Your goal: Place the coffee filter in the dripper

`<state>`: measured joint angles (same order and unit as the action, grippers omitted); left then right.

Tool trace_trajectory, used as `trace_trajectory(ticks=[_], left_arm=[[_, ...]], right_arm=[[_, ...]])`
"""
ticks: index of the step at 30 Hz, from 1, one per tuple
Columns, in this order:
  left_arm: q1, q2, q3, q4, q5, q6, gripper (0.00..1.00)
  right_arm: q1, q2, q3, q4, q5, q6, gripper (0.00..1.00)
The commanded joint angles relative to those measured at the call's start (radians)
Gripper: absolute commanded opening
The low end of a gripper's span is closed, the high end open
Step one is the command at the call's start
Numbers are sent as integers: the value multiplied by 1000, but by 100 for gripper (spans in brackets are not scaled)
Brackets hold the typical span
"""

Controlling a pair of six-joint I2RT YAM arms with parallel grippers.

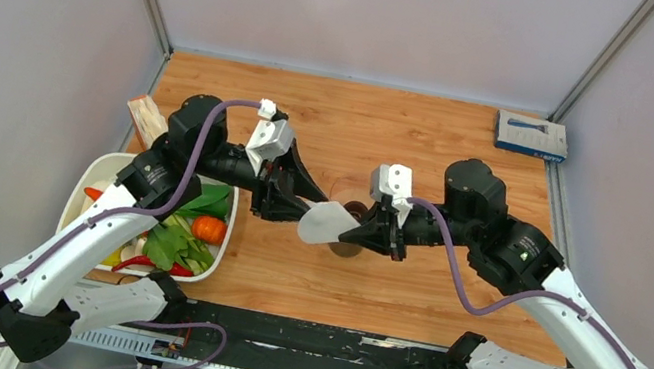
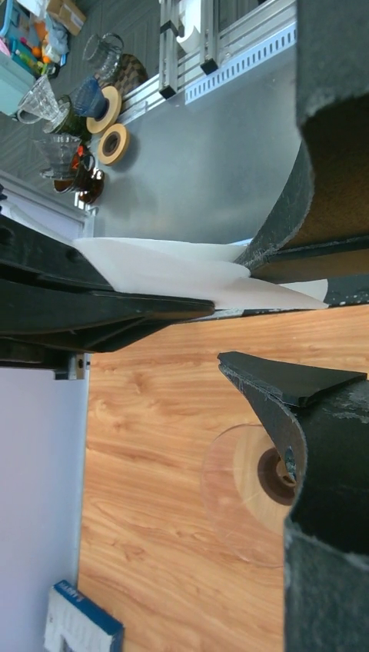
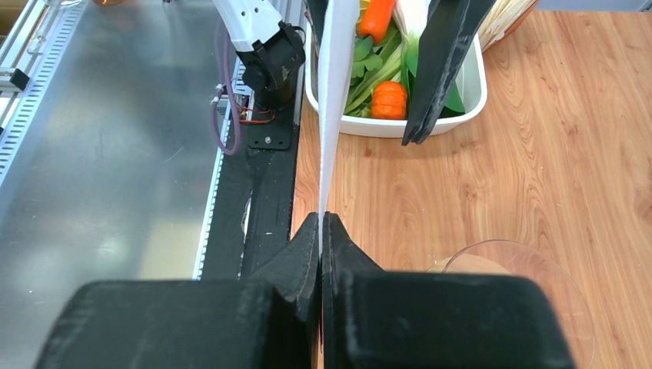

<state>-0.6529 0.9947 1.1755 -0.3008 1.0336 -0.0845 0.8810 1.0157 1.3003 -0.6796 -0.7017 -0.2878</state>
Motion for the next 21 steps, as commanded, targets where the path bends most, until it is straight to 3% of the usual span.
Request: trace_trajectory(ticks=[1,8,21], left_arm=[[-11,14,75,28,-9,-2,48],[-18,68,184,-30,-16,42,48],[-30,61,184,-198,-64,184,48]], right_arm=[[-1,5,-8,33,-36,18,0],[-2,25,-6,34,-50,30,0],[-2,25,23,35,-51,33,0]])
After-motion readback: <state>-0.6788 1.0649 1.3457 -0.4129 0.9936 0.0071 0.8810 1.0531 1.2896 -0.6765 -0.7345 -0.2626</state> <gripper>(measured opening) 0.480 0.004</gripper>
